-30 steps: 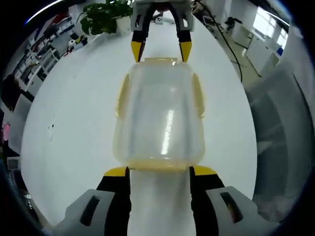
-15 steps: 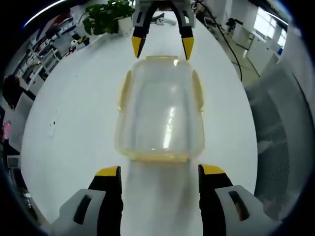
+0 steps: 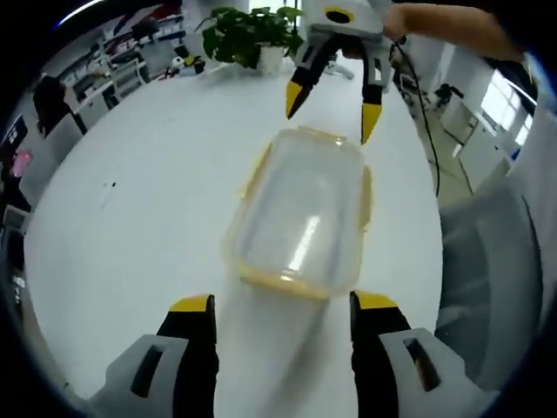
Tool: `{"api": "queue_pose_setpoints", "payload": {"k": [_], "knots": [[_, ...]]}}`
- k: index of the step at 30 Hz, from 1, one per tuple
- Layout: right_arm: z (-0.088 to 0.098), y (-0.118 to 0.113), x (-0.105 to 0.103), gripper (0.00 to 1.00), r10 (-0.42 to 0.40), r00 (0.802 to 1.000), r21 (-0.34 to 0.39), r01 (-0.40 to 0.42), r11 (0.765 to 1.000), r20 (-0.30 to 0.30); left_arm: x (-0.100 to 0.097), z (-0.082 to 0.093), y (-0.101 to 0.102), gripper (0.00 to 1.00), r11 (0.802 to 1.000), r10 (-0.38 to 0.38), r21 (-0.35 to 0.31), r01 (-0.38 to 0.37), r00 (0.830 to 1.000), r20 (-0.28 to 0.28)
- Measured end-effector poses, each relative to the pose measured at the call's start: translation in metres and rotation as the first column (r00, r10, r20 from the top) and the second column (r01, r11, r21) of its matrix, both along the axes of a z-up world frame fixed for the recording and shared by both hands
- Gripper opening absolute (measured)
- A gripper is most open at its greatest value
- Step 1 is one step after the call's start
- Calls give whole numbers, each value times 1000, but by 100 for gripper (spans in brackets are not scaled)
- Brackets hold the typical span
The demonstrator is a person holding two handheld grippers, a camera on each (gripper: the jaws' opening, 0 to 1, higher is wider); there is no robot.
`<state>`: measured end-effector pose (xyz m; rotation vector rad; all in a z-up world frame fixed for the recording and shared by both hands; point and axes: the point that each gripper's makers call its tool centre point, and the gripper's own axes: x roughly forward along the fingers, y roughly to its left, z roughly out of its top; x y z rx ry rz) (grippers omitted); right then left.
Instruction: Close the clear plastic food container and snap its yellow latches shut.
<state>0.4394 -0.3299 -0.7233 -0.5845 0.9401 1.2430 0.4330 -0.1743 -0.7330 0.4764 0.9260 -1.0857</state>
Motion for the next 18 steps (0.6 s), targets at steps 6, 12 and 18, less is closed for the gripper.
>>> {"api": "queue_pose_setpoints", "payload": {"k": [6, 12, 18], "knots": [[6, 9, 4, 51, -177, 983, 70, 180, 981, -43, -2, 9, -4, 59, 981, 167, -88, -175, 982, -87], [12, 9, 11, 48, -394, 912, 111, 406, 907, -115, -3, 12, -6, 58, 908, 357, -152, -391, 910, -212], [4, 2, 10, 44, -489, 857, 79, 505, 859, -164, -8, 6, -8, 56, 876, 417, -136, -462, 869, -265]]}}
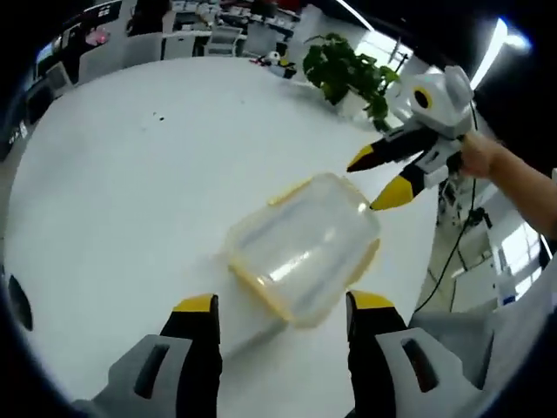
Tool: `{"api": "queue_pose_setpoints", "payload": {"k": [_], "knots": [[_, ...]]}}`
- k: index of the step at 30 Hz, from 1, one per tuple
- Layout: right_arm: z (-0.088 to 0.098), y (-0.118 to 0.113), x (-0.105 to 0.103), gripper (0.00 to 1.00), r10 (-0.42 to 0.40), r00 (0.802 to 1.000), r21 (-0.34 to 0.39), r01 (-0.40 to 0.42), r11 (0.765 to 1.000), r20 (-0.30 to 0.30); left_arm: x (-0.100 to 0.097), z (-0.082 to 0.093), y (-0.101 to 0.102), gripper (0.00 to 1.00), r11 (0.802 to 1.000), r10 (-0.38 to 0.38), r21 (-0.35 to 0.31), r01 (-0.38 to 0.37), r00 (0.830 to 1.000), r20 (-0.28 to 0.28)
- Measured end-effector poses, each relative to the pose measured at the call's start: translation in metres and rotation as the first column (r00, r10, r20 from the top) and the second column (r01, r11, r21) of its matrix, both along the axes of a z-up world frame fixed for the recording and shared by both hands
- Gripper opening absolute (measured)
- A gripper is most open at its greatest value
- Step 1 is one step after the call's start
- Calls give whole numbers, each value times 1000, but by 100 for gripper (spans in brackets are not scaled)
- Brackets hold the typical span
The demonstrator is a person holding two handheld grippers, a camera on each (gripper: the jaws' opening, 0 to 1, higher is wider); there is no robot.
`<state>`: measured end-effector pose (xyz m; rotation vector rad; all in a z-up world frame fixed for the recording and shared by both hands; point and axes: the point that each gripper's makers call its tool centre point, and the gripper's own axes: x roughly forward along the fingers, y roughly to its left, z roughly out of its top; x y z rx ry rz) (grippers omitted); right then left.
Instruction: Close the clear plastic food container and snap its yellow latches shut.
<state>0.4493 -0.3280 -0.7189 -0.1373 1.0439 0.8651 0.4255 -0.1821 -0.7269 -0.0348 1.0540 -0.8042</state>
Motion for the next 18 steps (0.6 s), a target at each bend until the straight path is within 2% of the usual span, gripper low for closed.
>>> {"api": "queue_pose_setpoints", "payload": {"k": [5, 15, 18], "knots": [[-6, -2, 0, 44, -67, 997, 9, 67, 998, -44, 3, 0, -5, 53, 997, 73, -30, -74, 997, -39], [-15, 3, 0, 44, -149, 981, 39, 155, 987, -122, 5, -6, -12, 51, 988, 145, -37, -149, 985, -92], [-18, 4, -1, 42, -166, 976, 37, 172, 984, -140, 5, -8, -13, 46, 985, 160, -43, -166, 980, -115]]}}
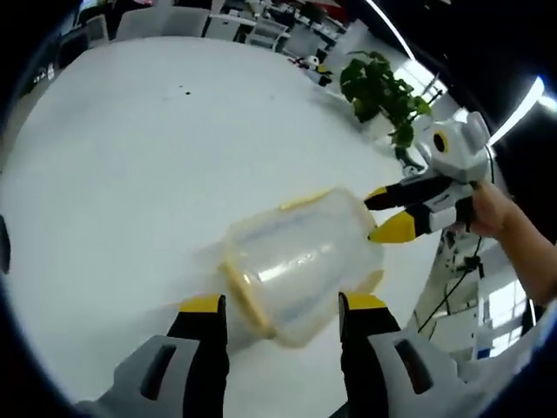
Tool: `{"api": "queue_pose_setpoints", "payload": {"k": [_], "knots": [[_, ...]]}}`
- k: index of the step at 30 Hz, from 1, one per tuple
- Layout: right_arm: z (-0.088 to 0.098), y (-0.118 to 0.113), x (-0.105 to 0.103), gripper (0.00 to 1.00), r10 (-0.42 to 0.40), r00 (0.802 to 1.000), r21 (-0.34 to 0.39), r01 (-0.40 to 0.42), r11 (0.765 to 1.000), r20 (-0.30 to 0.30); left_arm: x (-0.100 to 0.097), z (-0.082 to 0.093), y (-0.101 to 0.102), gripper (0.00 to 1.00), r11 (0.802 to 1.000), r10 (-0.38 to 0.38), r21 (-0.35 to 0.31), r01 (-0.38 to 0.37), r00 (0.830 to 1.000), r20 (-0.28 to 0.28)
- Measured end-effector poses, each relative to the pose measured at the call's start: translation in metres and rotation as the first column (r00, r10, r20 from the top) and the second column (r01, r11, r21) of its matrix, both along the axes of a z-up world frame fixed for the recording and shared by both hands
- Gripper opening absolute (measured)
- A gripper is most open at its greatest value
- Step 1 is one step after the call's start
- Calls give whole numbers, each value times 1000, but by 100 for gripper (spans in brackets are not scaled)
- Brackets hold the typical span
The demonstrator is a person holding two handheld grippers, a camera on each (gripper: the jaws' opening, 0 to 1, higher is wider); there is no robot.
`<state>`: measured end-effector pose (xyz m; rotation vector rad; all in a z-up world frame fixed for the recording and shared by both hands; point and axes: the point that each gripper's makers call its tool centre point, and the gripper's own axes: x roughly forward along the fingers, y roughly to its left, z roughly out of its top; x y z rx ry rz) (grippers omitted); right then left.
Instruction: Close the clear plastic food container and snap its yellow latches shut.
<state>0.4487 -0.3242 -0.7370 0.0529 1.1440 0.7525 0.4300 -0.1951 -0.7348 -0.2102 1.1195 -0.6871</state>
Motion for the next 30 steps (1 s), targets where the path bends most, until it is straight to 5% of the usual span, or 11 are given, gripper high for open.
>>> {"api": "queue_pose_setpoints", "payload": {"k": [6, 27, 29, 30], "knots": [[-4, 2, -3, 40, -12, 1000, -5, 12, 1000, -22, -3, -8, 0, 39, 1000, -4, 17, 5, 1000, -17], [-6, 5, -5, 32, -11, 999, -9, 11, 1000, -49, -4, -9, -4, 35, 999, -32, 8, 32, 999, -38], [-7, 6, -10, 32, -5, 999, -38, 3, 999, -52, -10, -11, -11, 32, 999, 1, -40, -5, 994, -110], [-8, 4, -9, 32, -10, 999, -61, 7, 998, -47, -6, -15, -8, 32, 999, 34, -17, -36, 995, -97]]}}
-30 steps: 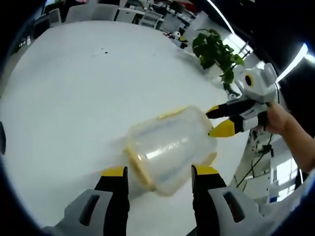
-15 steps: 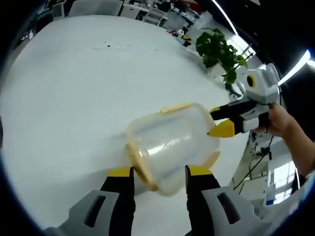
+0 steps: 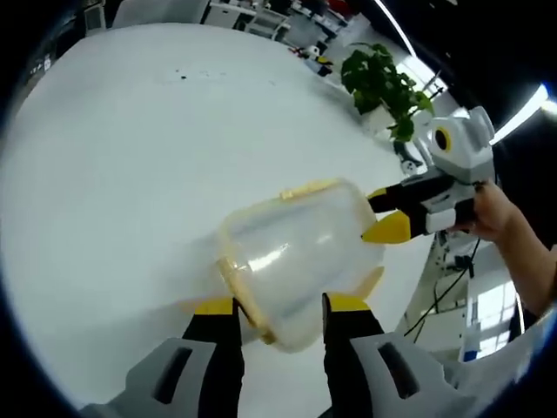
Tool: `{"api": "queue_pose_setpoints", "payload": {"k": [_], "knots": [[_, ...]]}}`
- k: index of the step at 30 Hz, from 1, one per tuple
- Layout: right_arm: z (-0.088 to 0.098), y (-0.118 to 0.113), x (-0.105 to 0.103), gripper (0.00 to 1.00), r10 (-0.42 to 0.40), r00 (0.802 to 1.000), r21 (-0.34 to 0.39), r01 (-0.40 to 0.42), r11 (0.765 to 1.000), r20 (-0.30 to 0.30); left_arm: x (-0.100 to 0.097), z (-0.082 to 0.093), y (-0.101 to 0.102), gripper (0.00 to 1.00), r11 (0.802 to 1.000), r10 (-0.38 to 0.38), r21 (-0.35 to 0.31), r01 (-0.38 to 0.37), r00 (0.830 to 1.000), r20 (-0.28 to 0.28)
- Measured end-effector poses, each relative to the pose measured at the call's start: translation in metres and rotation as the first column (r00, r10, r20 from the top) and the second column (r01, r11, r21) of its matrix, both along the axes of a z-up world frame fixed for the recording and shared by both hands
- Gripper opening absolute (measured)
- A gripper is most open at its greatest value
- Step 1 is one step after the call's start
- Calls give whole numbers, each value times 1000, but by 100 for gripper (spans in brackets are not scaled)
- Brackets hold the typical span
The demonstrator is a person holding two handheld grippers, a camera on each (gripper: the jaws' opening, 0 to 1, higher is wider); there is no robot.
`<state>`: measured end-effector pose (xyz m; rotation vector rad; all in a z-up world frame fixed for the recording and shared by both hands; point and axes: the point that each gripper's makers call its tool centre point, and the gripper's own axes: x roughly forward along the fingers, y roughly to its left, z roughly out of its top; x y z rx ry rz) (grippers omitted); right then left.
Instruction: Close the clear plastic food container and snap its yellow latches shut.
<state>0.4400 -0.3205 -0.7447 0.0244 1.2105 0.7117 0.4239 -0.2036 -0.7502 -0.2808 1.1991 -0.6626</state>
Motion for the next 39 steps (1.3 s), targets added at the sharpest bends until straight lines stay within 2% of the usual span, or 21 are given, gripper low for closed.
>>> {"api": "queue_pose_setpoints", "payload": {"k": [1, 4, 11, 39], "knots": [[-2, 0, 0, 32, -1, 1000, 17, 1, 1000, -14, 1, 2, 3, 32, 998, -60, 23, 59, 998, 21], [0, 1, -1, 32, 0, 1000, 20, 0, 1000, -7, 2, 4, 3, 32, 998, -51, 24, 51, 999, 8], [0, 2, 2, 33, 0, 1000, 17, 0, 1000, -8, 2, 5, 2, 33, 999, -49, 15, 49, 998, 24], [3, 4, 4, 34, -2, 1000, 22, 2, 1000, -1, 2, 5, 3, 34, 999, -52, 12, 51, 998, 22]]}}
